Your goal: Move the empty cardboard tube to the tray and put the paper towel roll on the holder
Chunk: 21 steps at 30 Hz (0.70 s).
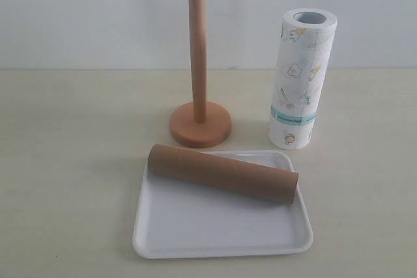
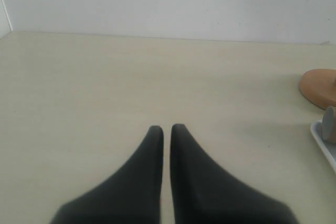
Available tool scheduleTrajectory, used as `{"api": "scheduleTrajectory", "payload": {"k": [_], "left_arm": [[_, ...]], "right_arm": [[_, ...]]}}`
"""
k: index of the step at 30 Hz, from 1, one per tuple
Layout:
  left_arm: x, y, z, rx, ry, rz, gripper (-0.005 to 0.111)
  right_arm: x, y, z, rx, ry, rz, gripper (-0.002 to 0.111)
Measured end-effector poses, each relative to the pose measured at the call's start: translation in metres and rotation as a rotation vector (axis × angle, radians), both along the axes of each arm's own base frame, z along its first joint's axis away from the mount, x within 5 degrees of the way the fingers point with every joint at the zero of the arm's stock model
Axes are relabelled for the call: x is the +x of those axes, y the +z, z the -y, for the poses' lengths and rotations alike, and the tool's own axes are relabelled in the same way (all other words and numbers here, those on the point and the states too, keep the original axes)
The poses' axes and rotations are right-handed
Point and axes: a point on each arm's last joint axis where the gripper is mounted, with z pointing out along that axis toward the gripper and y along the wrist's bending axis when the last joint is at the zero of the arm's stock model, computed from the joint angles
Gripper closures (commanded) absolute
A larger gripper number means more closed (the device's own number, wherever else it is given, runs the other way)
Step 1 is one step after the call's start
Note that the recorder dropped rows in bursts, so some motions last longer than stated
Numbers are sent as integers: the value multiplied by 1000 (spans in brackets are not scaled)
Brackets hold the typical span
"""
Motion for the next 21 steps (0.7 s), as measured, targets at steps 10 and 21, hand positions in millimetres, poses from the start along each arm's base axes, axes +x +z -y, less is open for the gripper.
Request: {"api": "scheduleTrajectory", "payload": {"k": [10, 21], "left_arm": [[0, 0, 0, 2, 0, 0, 102], [0, 0, 1, 4, -23, 0, 102]], "right_arm": [[2, 27, 0, -119, 6, 305, 108], [-11, 69, 0, 101, 17, 784, 108]]}}
